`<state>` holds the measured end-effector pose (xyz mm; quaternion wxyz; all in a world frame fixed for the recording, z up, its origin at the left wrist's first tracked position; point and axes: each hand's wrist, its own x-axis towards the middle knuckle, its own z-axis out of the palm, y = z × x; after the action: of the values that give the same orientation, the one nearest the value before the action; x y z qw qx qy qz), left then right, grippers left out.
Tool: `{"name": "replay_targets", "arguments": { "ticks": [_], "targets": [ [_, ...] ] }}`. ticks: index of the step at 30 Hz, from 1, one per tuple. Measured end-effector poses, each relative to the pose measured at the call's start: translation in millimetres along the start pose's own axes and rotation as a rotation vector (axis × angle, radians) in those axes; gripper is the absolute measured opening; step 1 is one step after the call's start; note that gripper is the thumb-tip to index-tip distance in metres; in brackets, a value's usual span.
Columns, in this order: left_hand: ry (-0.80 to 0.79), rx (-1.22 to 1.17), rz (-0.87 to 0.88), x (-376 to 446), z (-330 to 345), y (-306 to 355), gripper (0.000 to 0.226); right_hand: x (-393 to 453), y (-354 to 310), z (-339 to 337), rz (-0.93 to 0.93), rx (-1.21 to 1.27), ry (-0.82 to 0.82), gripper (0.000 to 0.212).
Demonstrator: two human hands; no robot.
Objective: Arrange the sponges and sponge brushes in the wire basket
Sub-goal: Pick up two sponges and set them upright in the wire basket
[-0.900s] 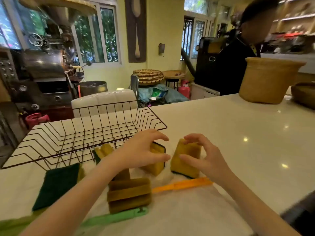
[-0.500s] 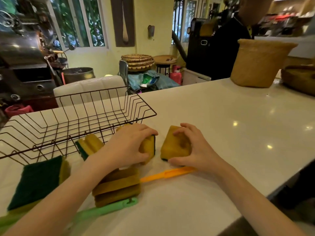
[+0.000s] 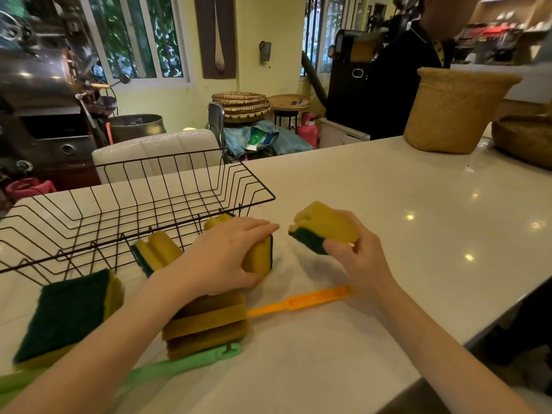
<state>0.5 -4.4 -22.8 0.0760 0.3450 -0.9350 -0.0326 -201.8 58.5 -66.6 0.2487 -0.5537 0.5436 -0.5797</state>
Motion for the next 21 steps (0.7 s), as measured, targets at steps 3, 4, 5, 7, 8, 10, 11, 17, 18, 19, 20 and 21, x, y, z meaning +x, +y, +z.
{"name": "replay_targets", "arguments": {
  "ticks": [3, 4, 5, 7, 8, 10, 11, 17, 18, 19, 20, 21],
  "targets": [
    [-0.042, -0.009, -0.005, -1, -2, -1, 0.086, 6, -4, 4, 0.056, 0.101, 0.143, 0.027],
    [-0.046, -0.005, -0.007, -1, -1, 0, 0.086, 9, -7, 5, 0.085, 0.095, 0.172, 0.022],
    [-0.047, -0.002, -0.009, -1, -1, 0, 0.086, 14, -8, 6, 0.125, 0.072, 0.18, 0.021],
    [-0.049, 0.001, -0.016, -1, -1, 1, 0.086, 24, -8, 6, 0.254, 0.009, 0.113, 0.032],
    [-0.05, -0.002, -0.021, -1, -1, 1, 0.085, 29, -7, 6, 0.332, -0.022, 0.056, 0.039],
    [-0.041, -0.014, -0.029, -1, 0, 1, 0.083, 36, -4, 5, 0.457, -0.054, -0.049, 0.048],
    [-0.03, -0.018, -0.028, -1, 0, 1, 0.082, 37, -2, 5, 0.496, -0.051, -0.086, 0.049],
    [-0.011, -0.063, -0.026, -3, -6, -1, 0.063, 36, 11, 7, 0.497, 0.046, 0.011, 0.044],
    [0.012, -0.058, -0.021, -4, -9, -1, 0.059, 36, 12, 6, 0.482, 0.026, 0.049, 0.043],
    [0.045, -0.056, -0.014, -5, -12, -1, 0.056, 36, 15, 6, 0.467, -0.002, 0.079, 0.047],
    [0.079, -0.063, -0.002, -6, -16, 0, 0.053, 35, 16, 6, 0.45, -0.033, 0.101, 0.051],
    [0.11, -0.082, 0.014, -7, -20, 0, 0.051, 36, 17, 5, 0.433, -0.064, 0.118, 0.053]
  ]
}}
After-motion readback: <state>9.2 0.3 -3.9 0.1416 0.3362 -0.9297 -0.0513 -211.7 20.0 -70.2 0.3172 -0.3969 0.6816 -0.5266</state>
